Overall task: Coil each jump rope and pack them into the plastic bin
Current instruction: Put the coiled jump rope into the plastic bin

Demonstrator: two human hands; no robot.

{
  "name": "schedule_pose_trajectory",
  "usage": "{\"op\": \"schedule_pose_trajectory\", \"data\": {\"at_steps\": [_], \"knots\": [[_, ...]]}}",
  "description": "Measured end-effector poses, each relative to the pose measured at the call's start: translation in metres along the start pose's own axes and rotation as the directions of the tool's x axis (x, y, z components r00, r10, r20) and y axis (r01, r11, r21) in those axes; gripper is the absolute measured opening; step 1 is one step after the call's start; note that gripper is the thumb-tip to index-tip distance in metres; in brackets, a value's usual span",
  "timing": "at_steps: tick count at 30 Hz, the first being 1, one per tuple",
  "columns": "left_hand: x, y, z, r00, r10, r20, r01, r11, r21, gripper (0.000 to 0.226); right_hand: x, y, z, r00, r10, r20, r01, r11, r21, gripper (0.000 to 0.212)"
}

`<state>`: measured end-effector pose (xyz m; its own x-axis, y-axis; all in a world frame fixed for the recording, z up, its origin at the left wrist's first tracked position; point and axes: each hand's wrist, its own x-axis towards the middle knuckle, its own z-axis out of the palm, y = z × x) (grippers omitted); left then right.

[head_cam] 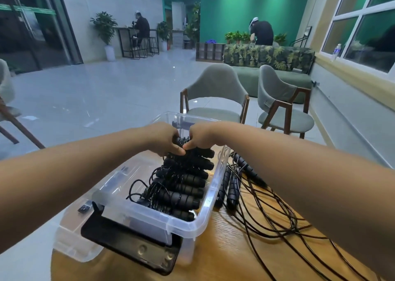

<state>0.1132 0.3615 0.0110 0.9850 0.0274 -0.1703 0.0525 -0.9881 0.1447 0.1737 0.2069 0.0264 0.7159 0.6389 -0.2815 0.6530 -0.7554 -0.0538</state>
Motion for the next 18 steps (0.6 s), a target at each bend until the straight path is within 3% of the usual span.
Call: {"op": "schedule_pose_trajectory", "data": {"at_steps": [2,4,7,14,18], "knots": [[0.002,-0.001,0.001,0.99,0.08,-0.118,-0.055,0.977,0.204,0.055,-0.003,-0.003,0.001,0.998,0.011,-0.059,-0.014,0.998,-0.054,0.046],[0.007,0.0,0.003,0.957,0.182,-0.226,-0.111,0.95,0.292,0.051,-0.004,-0.003,0.004,0.986,0.025,-0.162,-0.046,0.991,-0.122,0.046],[0.011,0.003,0.004,0.931,0.228,-0.285,-0.153,0.952,0.265,0.042,-0.006,-0.001,0.006,0.955,0.033,-0.294,-0.059,0.995,-0.077,0.043],[0.014,0.002,0.008,0.916,0.233,-0.328,-0.125,0.939,0.32,0.029,-0.002,-0.005,0.007,0.94,0.082,-0.331,-0.094,0.995,-0.02,0.033],[0.014,0.001,0.009,0.939,0.207,-0.274,-0.116,0.942,0.314,0.029,0.003,-0.011,0.007,0.945,0.088,-0.316,-0.106,0.993,-0.042,0.044]]}}
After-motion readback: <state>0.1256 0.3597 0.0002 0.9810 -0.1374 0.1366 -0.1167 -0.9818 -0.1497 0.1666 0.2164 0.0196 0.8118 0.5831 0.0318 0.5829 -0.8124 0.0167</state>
